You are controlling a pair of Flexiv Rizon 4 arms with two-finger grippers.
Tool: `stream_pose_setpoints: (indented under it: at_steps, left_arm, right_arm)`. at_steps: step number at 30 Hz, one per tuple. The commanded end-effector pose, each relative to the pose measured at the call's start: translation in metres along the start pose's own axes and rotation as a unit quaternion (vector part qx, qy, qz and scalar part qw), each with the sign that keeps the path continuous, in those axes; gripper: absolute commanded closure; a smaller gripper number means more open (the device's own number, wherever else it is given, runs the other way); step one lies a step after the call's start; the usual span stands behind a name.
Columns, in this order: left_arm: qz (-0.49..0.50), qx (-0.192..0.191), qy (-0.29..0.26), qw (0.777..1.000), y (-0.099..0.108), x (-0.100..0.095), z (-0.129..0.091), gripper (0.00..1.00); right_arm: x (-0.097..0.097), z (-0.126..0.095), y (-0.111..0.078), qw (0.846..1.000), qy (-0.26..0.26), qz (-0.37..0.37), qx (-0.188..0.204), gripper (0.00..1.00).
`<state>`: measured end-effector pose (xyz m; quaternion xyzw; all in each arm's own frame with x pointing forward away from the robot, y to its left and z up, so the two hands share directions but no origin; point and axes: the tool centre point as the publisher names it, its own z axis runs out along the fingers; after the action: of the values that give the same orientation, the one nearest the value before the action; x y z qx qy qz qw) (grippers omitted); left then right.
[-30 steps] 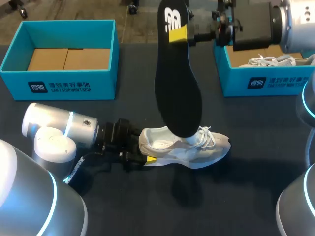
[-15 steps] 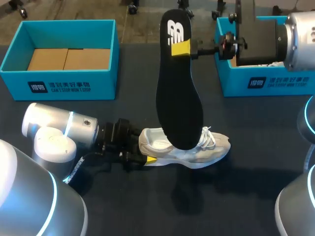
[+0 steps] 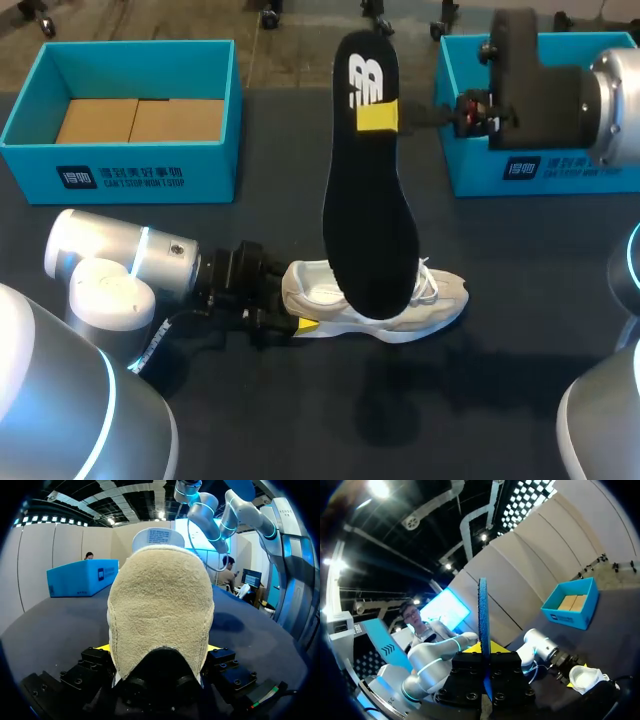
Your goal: Take the shoe out of the shoebox, open the shoe tongue, remove and reinsert the insole, then place the shoe into the shoebox
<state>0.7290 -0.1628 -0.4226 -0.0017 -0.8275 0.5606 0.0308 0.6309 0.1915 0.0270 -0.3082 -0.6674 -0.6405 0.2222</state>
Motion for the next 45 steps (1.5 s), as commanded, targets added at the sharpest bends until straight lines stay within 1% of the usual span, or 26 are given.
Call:
stream_pose_setpoints:
  at_steps: [1, 5, 7, 26, 27, 28, 29, 30, 31, 36, 37, 45]
  left_arm:
    - [0.000, -0.001, 0.000, 1.000, 0.000, 0.001, 0.000, 1.00]
    - [0.000, -0.001, 0.000, 1.000, 0.000, 0.001, 0.000, 1.00]
    - [0.000, -0.001, 0.000, 1.000, 0.000, 0.001, 0.000, 1.00]
    - [0.000, -0.001, 0.000, 1.000, 0.000, 0.001, 0.000, 1.00]
    - [0.000, -0.001, 0.000, 1.000, 0.000, 0.001, 0.000, 0.97]
    - [0.000, -0.001, 0.000, 1.000, 0.000, 0.001, 0.000, 0.79]
    - [0.001, -0.002, 0.000, 1.000, -0.001, 0.001, -0.001, 0.56]
    - [0.000, -0.004, 0.001, 1.000, -0.001, 0.001, -0.001, 0.24]
    - [-0.002, -0.007, -0.002, 1.000, -0.001, 0.001, -0.003, 0.00]
    - [-0.002, -0.012, 0.004, 1.000, -0.001, 0.002, -0.008, 0.00]
    - [-0.002, -0.019, 0.001, 1.000, -0.001, 0.002, -0.010, 0.00]
    - [-0.008, -0.029, -0.005, 1.000, -0.010, 0.000, -0.030, 0.00]
  right_arm:
    - [0.002, -0.010, -0.009, 1.000, 0.001, 0.003, -0.005, 1.00]
    - [0.002, -0.011, -0.009, 1.000, 0.004, 0.007, 0.005, 1.00]
    - [0.001, -0.012, -0.010, 1.000, -0.010, 0.006, 0.002, 1.00]
    - [0.001, -0.012, -0.010, 1.000, -0.010, 0.006, 0.002, 1.00]
    - [0.001, -0.012, -0.010, 1.000, -0.010, 0.006, 0.002, 1.00]
    - [0.001, -0.012, -0.010, 1.000, -0.010, 0.006, 0.002, 1.00]
    - [0.001, -0.012, -0.010, 1.000, -0.010, 0.006, 0.002, 1.00]
    - [0.001, -0.012, -0.010, 1.000, -0.010, 0.006, 0.002, 1.00]
    - [0.001, -0.012, -0.010, 1.000, -0.010, 0.006, 0.002, 1.00]
    - [0.001, -0.012, -0.010, 1.000, -0.010, 0.006, 0.002, 1.00]
    - [0.001, -0.012, -0.010, 1.000, -0.010, 0.006, 0.002, 1.00]
    - [0.001, -0.012, -0.010, 1.000, -0.010, 0.006, 0.002, 1.00]
